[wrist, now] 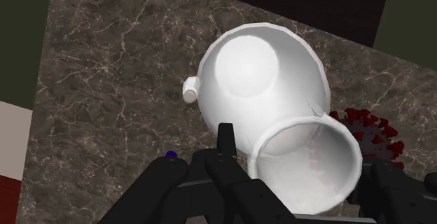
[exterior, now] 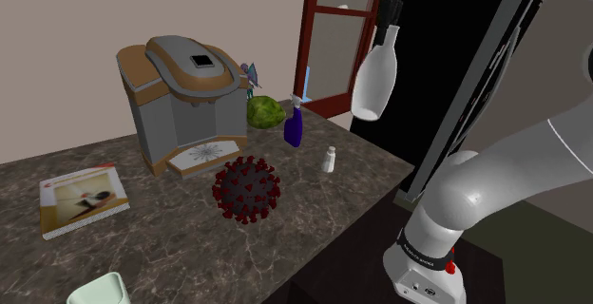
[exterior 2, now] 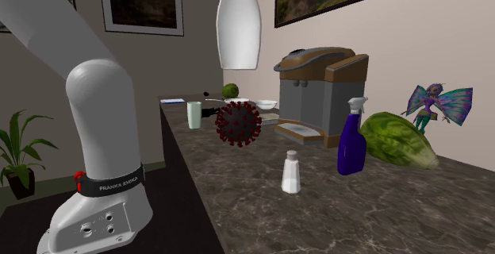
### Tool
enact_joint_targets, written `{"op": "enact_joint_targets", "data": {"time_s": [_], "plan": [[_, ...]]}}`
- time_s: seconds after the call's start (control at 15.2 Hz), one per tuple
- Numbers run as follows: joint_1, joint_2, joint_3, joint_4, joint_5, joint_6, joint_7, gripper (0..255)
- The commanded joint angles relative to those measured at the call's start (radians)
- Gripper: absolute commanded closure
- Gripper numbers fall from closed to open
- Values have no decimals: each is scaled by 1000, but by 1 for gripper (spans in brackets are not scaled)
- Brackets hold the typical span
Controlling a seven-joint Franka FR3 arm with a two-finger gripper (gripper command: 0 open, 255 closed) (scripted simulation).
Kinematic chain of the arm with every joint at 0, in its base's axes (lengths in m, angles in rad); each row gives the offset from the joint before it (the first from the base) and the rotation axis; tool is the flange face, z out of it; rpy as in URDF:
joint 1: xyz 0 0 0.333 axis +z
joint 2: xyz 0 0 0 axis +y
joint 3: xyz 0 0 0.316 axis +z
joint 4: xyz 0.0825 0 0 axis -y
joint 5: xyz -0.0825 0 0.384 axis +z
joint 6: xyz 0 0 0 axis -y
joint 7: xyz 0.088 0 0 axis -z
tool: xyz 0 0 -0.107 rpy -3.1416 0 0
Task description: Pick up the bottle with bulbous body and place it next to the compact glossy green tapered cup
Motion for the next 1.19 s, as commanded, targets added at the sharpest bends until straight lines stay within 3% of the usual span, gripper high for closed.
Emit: {"op": "enact_joint_targets", "data": {"time_s": [0.0, 0.59, 1.12], "plan": [[7, -19, 42, -18, 24, -4, 54, 255], [44, -23, 231, -16, 144, -10, 291, 255], [70, 46, 406, 59, 235, 1, 507, 255]]}}
